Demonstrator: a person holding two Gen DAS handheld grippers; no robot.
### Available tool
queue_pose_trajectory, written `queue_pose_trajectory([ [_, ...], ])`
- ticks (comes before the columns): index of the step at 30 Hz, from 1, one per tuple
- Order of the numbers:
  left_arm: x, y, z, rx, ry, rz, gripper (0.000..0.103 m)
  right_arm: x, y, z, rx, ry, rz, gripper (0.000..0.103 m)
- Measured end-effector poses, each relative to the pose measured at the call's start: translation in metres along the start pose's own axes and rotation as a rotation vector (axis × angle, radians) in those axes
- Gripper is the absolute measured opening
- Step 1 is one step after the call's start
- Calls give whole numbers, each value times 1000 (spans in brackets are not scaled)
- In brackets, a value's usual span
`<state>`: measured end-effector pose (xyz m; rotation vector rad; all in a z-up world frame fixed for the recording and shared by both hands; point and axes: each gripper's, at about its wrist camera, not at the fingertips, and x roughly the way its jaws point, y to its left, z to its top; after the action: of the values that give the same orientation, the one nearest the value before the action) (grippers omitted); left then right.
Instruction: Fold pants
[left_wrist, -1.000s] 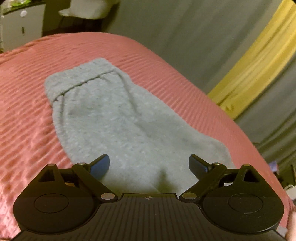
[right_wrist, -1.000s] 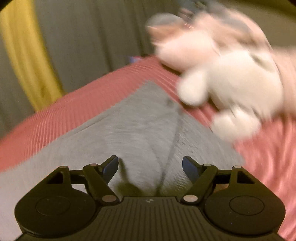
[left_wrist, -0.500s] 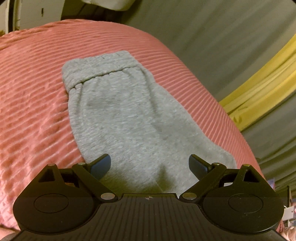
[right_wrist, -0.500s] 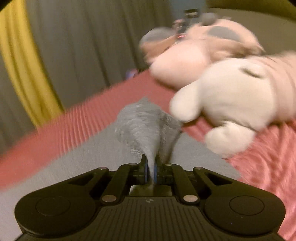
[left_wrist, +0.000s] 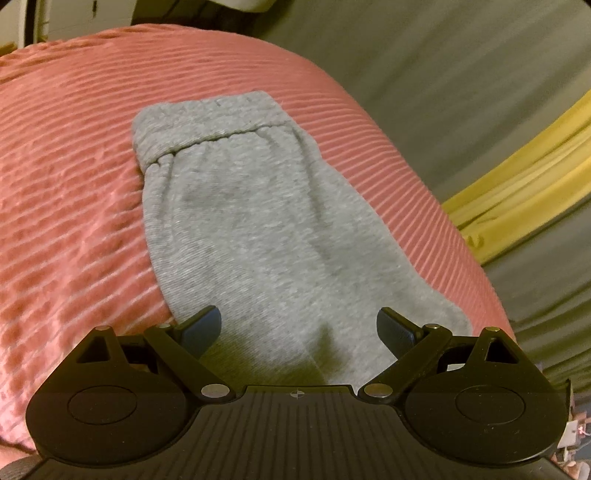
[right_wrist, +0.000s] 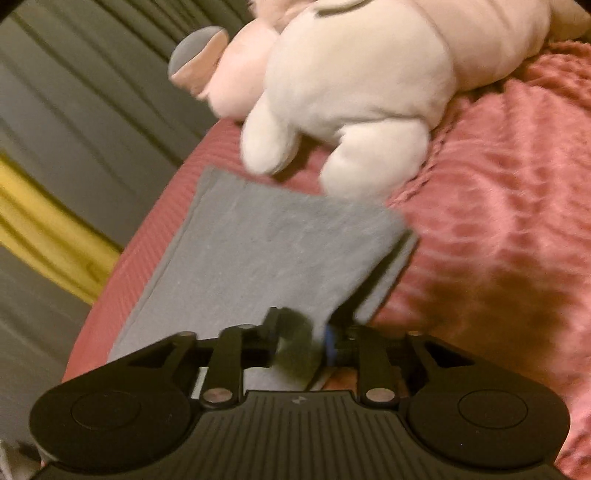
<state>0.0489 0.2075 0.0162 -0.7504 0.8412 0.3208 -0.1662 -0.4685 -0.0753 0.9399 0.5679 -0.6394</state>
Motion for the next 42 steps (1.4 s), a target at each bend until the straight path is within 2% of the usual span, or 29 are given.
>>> queue_pose_trajectory([
  [3,0,0,0,3,0,0,96,-1,5,0,-22,-19,5,18],
  [4,0,0,0,2,2,0,96,-3,5,2,-32,-28,9,7],
  [5,0,0,0,0,3,2,96,-5,7,2,-47,-40,11,4],
  [7,1,0,1,-3,4,2,96,-12,13,1,-72,-73,32,4],
  [10,1,0,1,-5,6,2,96,-14,8,5,-43,-100,78,3],
  [12,1,1,1,-6,7,2,96,-8,3,5,-33,-79,-8,4],
  [13,2,1,1,-8,9,3,96,-1,-4,5,-6,-35,-62,4],
  [14,2,1,1,-9,10,3,96,0,-12,5,38,-15,-68,5],
  [16,2,1,1,-10,12,4,96,-5,-26,6,120,-29,-16,6],
  [18,2,1,1,-11,12,4,96,-12,-30,7,118,-47,-33,9],
  [27,2,3,1,-19,19,5,96,-29,-49,-7,168,-41,-5,13],
  [28,2,3,1,-21,20,5,96,-29,-48,-8,167,-44,-5,19],
  [31,2,3,1,-21,19,7,96,-35,-47,-13,164,-33,-9,56],
  [33,2,3,0,-17,18,10,96,-39,-41,-14,150,-26,1,60],
  [35,2,2,0,-12,18,13,96,-43,-34,-18,129,-8,5,70],
  [36,2,1,0,-10,18,15,96,-42,-27,-19,128,20,29,72],
  [38,3,0,0,0,21,17,96,-42,-14,-23,126,63,136,73],
  [40,3,-3,-2,25,26,9,96,-40,2,-27,117,97,208,74],
  [42,4,-8,-3,52,36,-1,96,-30,19,-36,128,178,284,75],
])
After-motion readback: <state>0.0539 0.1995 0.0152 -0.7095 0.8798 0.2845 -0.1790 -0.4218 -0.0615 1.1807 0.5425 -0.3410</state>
